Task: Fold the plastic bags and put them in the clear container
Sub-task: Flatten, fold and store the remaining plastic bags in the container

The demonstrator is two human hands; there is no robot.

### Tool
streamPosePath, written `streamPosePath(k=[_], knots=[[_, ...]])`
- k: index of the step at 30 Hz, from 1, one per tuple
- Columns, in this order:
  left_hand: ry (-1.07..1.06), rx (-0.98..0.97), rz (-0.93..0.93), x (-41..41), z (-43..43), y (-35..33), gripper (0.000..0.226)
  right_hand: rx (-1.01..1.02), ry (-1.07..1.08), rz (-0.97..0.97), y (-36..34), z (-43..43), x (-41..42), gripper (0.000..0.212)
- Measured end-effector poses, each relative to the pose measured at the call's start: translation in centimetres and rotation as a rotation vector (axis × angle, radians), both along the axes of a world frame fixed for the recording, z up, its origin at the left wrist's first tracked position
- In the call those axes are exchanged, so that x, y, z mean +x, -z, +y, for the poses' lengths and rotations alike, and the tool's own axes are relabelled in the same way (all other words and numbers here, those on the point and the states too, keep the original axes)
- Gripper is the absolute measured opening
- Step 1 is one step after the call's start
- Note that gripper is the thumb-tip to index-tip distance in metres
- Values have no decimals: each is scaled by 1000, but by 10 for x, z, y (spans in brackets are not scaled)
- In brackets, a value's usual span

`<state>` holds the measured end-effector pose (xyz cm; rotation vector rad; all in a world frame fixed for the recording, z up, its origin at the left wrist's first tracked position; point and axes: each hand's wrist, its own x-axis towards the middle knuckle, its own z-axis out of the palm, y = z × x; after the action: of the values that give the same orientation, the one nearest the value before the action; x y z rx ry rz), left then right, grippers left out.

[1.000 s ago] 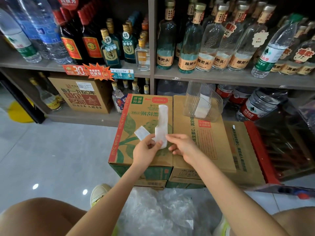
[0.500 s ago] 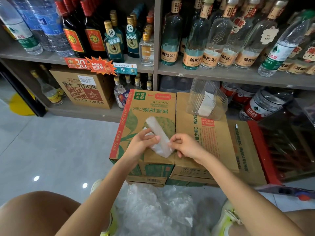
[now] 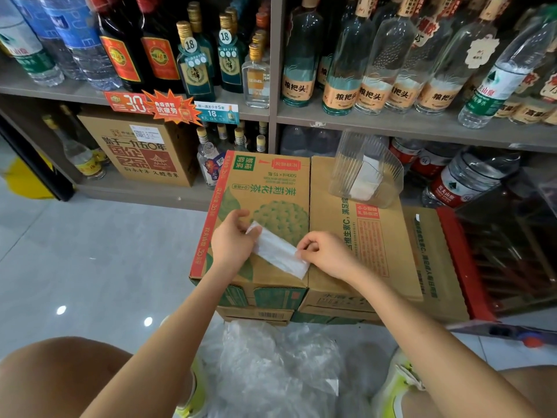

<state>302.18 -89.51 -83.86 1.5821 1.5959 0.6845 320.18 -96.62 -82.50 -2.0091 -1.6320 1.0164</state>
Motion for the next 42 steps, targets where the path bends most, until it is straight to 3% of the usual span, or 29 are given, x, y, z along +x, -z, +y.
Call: streamPosePath(k=[2, 4, 7, 9, 11, 14, 17, 19, 21, 25, 29, 34, 42], knots=[[16, 121, 121, -2, -4, 0, 35, 14, 3, -5, 0, 0, 1, 9], [76, 387, 255, -7, -10, 0, 27, 18, -12, -9, 2, 2, 2, 11], [458, 749, 394, -8, -26, 9, 36, 9, -37, -13, 2, 4, 4, 12], [677, 728, 479, -6, -39, 17, 43, 9, -49, -16, 1, 5, 4, 14], [757, 671, 561, -5, -46, 29, 49, 19, -69, -41, 1, 5, 4, 16], [749, 625, 636, -5, -51, 42, 52, 25, -52, -11, 0, 4, 5, 15], [693, 589, 656, -2, -56, 44, 53, 161, 107, 83, -3, -4, 6, 18], [644, 559, 638, 3, -60, 43, 54, 334, 170, -75, -1, -14, 2, 23], [610, 526, 630, 7, -62, 42, 56, 399, 71, -298, 11, -24, -7, 32], [556, 533, 653, 13, -65, 40, 57, 350, -117, -509, 42, -32, -17, 52], [635, 619, 720, 11, -65, 35, 63, 282, -146, -522, 48, -33, -15, 71], [742, 614, 717, -6, -51, 40, 64, 279, -126, -530, 50, -33, -16, 66], [725, 598, 682, -41, -32, 41, 54, 311, -144, -542, 49, -34, -14, 85]])
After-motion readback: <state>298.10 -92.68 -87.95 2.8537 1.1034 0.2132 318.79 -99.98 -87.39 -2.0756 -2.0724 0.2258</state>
